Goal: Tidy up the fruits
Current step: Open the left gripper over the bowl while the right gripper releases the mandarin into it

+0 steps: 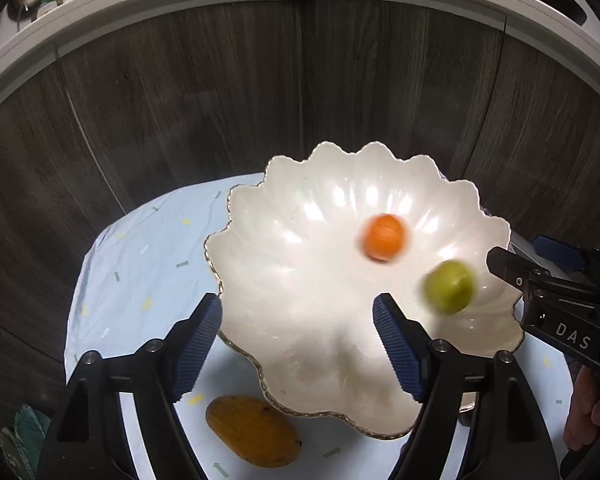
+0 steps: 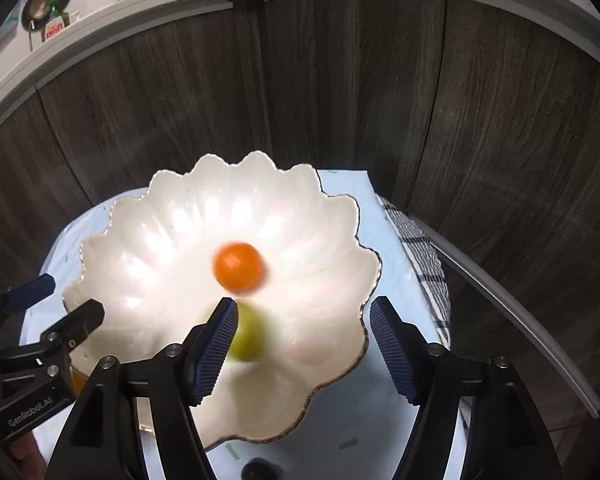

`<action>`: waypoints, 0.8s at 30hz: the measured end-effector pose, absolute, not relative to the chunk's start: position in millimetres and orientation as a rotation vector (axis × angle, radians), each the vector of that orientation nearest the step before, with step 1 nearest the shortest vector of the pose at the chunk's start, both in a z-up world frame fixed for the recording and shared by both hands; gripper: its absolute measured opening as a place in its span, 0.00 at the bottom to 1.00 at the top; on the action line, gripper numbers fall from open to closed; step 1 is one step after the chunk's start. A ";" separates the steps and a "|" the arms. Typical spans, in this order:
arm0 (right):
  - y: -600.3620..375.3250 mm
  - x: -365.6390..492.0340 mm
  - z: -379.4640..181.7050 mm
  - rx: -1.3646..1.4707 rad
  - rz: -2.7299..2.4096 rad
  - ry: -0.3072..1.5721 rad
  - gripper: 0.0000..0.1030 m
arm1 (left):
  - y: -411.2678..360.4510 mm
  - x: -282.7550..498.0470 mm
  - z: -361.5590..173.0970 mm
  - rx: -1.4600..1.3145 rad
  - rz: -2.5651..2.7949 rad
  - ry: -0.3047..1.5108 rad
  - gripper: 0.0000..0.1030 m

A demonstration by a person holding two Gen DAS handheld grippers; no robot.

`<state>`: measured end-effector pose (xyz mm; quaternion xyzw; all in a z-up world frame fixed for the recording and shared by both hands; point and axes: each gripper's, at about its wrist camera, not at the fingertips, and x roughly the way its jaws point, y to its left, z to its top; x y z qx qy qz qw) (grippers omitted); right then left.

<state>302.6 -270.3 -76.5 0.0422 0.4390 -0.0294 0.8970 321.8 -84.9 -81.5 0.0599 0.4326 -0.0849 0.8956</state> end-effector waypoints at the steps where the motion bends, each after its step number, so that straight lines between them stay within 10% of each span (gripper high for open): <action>1: -270.3 301.0 -73.4 0.089 -0.061 0.901 0.69 | -84.6 320.9 -79.4 0.125 -0.173 0.895 0.77; 24: -260.2 264.2 -39.8 0.095 -0.067 0.831 0.70 | -69.1 281.4 -44.8 0.094 -0.134 0.826 0.84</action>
